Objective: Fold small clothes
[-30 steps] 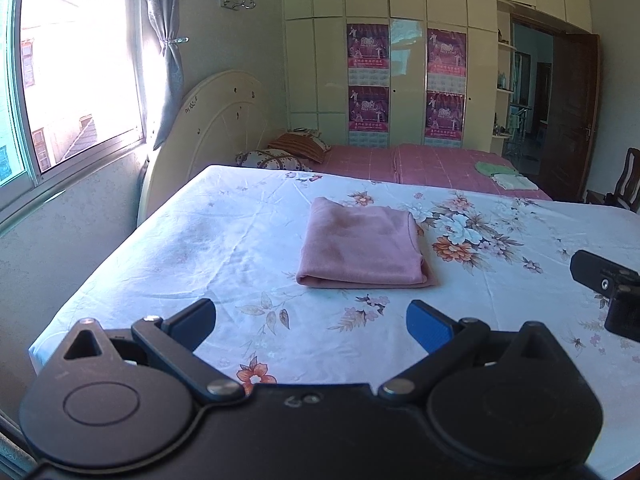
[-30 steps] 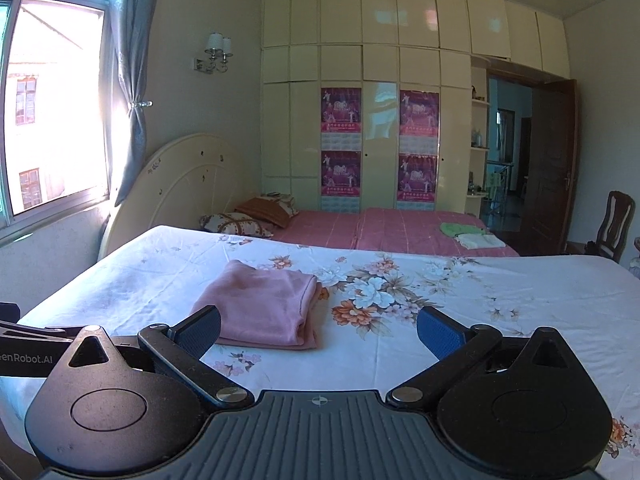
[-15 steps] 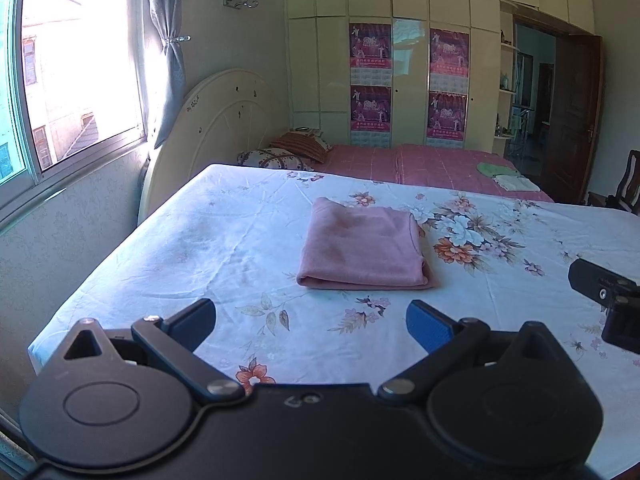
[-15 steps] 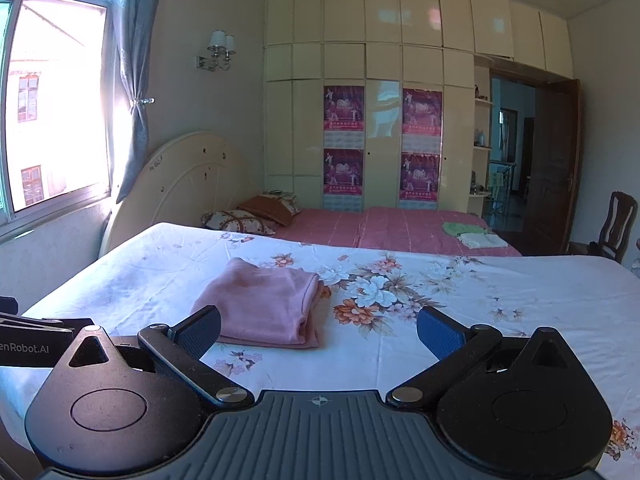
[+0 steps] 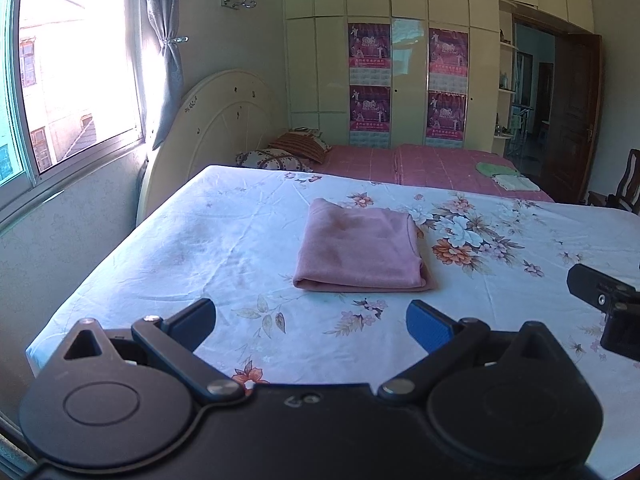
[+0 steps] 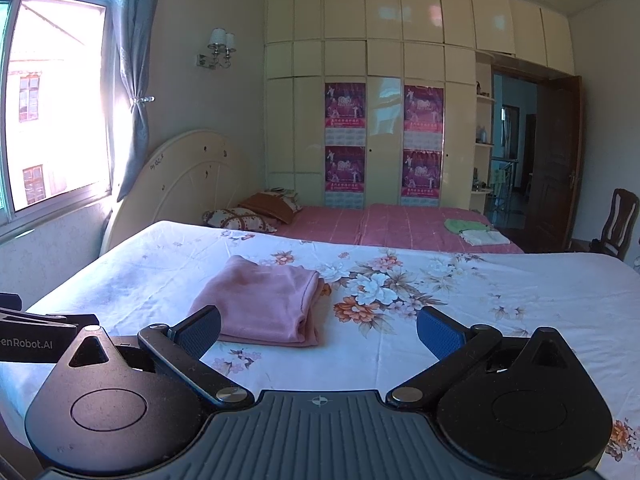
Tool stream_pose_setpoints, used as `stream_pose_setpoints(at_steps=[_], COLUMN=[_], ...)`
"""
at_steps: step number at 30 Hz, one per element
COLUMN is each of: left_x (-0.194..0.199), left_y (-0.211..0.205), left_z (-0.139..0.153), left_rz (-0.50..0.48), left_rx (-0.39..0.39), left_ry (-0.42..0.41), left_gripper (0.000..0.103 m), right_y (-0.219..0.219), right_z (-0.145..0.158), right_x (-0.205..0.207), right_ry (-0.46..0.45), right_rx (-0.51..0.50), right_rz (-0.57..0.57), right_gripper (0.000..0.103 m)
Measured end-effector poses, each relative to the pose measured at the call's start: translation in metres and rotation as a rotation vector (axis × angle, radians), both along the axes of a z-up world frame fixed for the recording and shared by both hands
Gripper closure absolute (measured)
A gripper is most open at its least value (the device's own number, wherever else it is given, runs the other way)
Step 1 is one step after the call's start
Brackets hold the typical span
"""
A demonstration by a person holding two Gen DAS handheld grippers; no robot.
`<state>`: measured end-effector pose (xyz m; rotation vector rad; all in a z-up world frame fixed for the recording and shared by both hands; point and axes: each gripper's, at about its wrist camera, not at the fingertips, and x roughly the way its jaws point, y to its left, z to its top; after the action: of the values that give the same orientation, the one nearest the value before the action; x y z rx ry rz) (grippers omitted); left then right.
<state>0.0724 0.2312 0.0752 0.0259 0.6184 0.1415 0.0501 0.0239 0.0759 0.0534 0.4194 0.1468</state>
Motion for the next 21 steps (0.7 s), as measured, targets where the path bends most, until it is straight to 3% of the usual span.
stream_pose_setpoints(at_steps=[21], left_x=[0.005], left_y=[-0.0011], left_z=[0.0008], left_rz=[-0.002], left_rx=[0.001], left_ry=[0.006], left_gripper=[0.001], right_y=[-0.0021], right_z=[-0.0003], right_x=[0.0029], right_ry=[0.007], right_rx=[0.003], right_rz=[0.004], right_gripper=[0.0])
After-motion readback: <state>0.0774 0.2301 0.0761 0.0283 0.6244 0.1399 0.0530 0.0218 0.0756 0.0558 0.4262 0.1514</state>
